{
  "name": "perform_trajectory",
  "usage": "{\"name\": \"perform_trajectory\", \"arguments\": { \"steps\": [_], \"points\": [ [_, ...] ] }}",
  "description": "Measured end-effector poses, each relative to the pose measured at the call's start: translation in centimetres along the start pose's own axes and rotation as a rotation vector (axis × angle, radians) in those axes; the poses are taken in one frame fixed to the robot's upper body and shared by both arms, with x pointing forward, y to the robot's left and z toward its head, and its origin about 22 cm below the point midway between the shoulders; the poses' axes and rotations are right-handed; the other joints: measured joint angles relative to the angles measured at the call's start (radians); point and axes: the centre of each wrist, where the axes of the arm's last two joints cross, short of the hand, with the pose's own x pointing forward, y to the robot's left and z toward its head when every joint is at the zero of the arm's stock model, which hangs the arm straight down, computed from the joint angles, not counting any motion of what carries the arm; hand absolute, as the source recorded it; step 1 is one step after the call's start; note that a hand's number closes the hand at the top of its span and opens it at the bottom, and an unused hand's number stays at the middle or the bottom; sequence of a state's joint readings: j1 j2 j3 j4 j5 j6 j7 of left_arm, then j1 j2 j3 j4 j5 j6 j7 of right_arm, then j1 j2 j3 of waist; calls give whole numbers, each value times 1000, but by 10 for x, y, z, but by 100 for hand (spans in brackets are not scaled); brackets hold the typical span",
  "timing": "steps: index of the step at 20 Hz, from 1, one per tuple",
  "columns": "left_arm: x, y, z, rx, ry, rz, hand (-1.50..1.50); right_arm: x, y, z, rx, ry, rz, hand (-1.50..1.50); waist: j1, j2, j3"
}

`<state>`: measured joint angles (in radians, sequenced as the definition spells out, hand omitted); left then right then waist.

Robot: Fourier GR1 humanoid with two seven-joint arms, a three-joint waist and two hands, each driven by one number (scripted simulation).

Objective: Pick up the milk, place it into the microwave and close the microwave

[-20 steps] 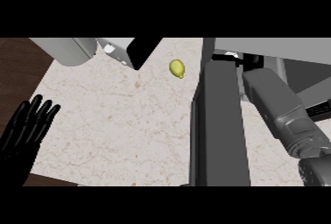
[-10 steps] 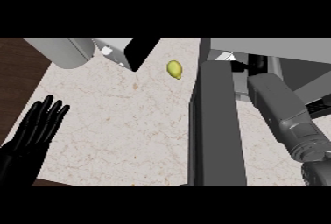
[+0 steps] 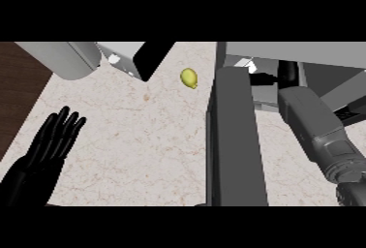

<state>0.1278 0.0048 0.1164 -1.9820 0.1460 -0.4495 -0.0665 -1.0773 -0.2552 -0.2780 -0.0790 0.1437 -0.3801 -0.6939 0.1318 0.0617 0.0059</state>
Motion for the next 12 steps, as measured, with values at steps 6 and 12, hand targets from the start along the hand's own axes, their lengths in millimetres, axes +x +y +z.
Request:
{"name": "perform_trajectory", "arguments": {
  "steps": [6, 12],
  "points": [
    [-5, -5, 0, -6, 6, 0, -150, -13, 0, 12, 7, 9, -50, -150, -14, -7, 0],
    [-13, -12, -7, -32, 29, 12, -150, -30, 8, 32, 45, 9, -119, -150, -44, -19, -1]
  ]
}}
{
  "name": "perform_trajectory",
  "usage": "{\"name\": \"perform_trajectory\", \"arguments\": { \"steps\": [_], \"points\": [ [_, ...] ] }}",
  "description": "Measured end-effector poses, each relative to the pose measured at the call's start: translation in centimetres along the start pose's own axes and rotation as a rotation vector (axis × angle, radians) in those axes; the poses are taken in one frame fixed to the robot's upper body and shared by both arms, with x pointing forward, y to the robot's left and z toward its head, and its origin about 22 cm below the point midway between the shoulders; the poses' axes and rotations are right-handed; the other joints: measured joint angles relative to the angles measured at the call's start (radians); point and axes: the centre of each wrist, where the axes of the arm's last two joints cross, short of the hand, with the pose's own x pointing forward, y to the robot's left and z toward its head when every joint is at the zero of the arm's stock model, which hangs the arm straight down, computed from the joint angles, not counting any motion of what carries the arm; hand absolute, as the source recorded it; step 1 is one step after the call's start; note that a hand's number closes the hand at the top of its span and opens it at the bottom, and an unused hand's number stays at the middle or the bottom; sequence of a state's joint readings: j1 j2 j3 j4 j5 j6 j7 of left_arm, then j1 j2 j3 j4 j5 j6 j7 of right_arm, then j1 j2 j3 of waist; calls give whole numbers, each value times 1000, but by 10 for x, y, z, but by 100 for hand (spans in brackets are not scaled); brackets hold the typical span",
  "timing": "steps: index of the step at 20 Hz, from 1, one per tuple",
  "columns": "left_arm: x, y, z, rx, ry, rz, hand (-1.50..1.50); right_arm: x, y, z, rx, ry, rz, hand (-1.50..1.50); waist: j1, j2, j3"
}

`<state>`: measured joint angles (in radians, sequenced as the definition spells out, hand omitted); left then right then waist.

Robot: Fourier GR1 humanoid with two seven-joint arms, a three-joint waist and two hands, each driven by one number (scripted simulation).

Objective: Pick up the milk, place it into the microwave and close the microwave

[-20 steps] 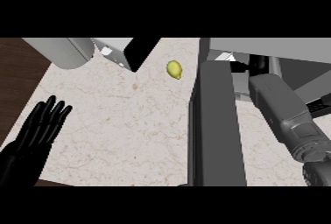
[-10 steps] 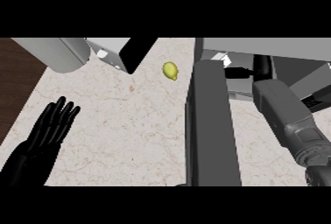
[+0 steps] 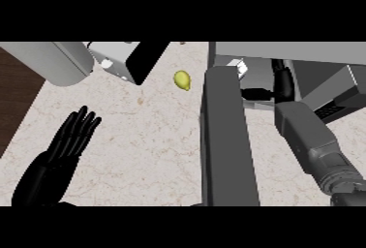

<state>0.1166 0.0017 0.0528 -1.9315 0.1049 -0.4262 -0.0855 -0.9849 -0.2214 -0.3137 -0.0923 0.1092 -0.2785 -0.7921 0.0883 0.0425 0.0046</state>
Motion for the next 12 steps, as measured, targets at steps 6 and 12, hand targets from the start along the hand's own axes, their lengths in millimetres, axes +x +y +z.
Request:
{"name": "perform_trajectory", "arguments": {
  "steps": [6, 12],
  "points": [
    [-11, -5, -3, -55, 42, 20, -150, -20, 3, 24, 54, 4, -113, -150, -24, -11, -1],
    [-22, -12, -11, -170, 74, 17, 150, -38, 1, 47, 81, 6, -196, -150, -48, -23, -2]
  ]
}}
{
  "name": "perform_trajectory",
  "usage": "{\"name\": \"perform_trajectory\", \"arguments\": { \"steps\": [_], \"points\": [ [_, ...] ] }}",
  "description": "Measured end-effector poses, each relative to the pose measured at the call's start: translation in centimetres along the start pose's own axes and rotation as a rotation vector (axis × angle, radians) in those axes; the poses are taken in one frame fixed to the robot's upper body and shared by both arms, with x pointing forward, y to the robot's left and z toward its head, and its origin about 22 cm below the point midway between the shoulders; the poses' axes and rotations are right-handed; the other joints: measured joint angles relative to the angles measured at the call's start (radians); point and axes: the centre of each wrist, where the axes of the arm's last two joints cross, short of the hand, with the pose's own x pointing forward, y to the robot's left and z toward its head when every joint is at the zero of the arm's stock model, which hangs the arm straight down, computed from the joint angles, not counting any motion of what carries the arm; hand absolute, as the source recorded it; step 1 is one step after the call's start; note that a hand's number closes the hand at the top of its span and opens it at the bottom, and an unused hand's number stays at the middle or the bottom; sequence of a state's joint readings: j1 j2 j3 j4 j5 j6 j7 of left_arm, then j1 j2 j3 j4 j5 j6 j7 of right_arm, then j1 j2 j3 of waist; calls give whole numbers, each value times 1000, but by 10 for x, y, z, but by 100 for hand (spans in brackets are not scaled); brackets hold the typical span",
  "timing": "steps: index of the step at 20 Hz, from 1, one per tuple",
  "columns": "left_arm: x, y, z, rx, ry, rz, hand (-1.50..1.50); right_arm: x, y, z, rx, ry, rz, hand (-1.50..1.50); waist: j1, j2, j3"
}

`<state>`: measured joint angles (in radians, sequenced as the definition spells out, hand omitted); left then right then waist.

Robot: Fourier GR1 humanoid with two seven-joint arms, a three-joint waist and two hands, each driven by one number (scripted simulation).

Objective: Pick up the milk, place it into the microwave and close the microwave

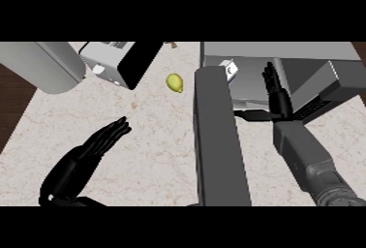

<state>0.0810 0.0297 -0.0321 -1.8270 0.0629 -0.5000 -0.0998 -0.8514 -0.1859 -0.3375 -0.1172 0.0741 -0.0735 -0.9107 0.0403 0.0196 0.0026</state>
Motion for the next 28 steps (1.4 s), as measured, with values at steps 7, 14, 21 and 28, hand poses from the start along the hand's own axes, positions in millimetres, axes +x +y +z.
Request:
{"name": "perform_trajectory", "arguments": {
  "steps": [7, 14, 21, 28],
  "points": [
    [-19, -12, -21, -127, 42, -31, 150, -19, 0, 30, 24, -4, -29, -150, -33, -15, -2],
    [-38, -21, -40, -172, 96, -80, 150, -31, -14, 64, 57, -18, -44, -150, -59, -25, -4],
    [-66, -57, -53, -321, 184, -110, 150, -33, -35, 100, 70, -41, -46, -150, -79, -30, -5],
    [-90, -99, -62, -424, 206, -81, 150, -5, -63, 127, 67, -69, -54, -150, -90, -29, -6]
  ]
}}
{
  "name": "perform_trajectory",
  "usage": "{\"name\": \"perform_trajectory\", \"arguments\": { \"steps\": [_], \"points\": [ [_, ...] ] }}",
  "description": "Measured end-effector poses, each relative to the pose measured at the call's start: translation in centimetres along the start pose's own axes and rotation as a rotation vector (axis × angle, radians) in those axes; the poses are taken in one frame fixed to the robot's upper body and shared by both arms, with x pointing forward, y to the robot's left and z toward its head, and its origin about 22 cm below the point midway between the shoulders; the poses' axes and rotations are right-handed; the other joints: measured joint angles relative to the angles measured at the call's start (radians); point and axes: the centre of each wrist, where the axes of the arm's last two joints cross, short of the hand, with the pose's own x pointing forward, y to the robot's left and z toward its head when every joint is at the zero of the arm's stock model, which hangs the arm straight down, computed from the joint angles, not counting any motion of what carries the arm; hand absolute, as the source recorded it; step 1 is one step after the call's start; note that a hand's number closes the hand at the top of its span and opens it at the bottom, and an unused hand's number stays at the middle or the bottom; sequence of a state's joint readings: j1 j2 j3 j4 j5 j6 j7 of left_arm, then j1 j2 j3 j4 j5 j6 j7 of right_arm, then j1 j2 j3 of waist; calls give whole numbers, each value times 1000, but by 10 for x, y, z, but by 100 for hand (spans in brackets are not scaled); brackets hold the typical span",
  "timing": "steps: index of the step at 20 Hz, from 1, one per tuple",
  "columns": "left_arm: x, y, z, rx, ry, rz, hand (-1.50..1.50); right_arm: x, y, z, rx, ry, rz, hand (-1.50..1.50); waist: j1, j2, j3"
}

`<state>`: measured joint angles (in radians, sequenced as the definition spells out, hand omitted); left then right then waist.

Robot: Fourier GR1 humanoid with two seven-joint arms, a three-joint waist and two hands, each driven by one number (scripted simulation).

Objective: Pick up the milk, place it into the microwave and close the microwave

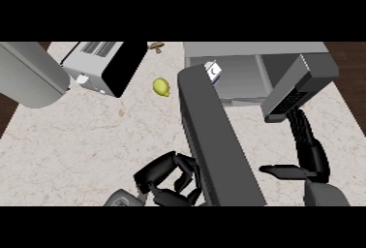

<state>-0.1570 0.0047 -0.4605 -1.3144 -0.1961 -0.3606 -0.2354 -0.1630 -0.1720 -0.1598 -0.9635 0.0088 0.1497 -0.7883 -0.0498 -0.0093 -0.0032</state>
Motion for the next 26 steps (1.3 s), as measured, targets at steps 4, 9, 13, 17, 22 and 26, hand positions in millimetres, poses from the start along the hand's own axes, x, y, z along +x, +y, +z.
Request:
{"name": "perform_trajectory", "arguments": {
  "steps": [4, 9, 13, 17, 22, 26],
  "points": [
    [-6, -20, -18, -66, 10, -24, 150, 26, -17, 18, -19, -25, 6, -150, 0, 3, 0],
    [-6, -47, -38, -55, 17, -62, 150, 59, -31, 24, -10, -58, -20, -150, -9, 7, 0],
    [-4, -59, -47, 27, 29, -61, 150, 81, -41, 20, 21, -79, -66, -150, -25, 12, 0],
    [-2, -65, -54, 119, 17, -55, 150, 98, -46, 17, 60, -100, -95, -150, -50, 17, -1],
    [4, -65, -63, 212, -21, -40, 150, 117, -51, 9, 150, -133, -127, -150, -81, 25, -2],
    [15, -60, -75, 262, -66, -29, 150, 130, -50, 2, 243, -153, -154, -150, -111, 30, -3]
  ]
}}
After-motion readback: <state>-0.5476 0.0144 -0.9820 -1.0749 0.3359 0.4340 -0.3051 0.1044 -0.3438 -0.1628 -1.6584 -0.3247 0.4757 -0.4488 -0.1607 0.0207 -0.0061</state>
